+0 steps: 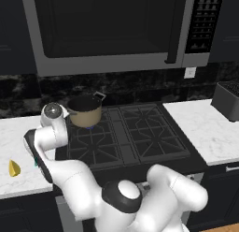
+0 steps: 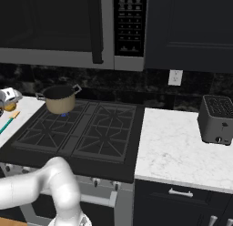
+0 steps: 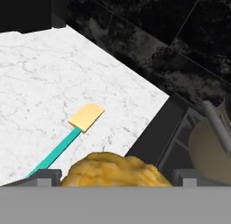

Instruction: Put the squash and lemon wedge in the pot. Retrieve the spatula and lightly stir the vegetables in the pot.

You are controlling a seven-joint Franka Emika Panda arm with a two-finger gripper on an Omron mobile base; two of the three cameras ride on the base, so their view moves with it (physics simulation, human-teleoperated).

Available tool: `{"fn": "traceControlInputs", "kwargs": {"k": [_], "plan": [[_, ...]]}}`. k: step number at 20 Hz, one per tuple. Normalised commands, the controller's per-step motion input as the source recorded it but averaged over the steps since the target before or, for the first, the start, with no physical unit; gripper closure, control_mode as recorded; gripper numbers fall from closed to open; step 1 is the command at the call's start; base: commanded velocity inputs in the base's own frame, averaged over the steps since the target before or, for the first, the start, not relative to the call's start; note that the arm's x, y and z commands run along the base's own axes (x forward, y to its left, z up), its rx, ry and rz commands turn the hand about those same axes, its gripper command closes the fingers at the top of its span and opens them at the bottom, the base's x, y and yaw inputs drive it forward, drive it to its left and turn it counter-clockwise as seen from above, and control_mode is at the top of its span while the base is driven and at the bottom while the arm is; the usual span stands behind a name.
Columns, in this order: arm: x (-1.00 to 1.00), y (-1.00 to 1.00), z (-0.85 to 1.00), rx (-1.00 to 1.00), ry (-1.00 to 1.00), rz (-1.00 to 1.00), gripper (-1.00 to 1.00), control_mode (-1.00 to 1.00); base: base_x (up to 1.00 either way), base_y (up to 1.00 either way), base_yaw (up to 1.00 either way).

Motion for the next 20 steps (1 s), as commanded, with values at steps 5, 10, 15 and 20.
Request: {"fn": "traceControlInputs", "kwargs": {"k": [5, 10, 15, 20], "plan": [[0.0, -0.54, 0.47, 0.1, -0.08, 0.0, 1.0, -1.0, 0.0, 0.0, 0.0], [0.0, -0.61, 0.31, 0.1, -0.1, 0.0, 1.0, -1.0, 0.0, 0.0, 0.0], [0.0, -0.56, 0.53, 0.18, -0.03, 0.0, 1.0, -1.0, 0.0, 0.0, 0.0], [0.0, -0.53, 0.38, 0.21, -0.02, 0.0, 1.0, -1.0, 0.0, 0.0, 0.0]]}}
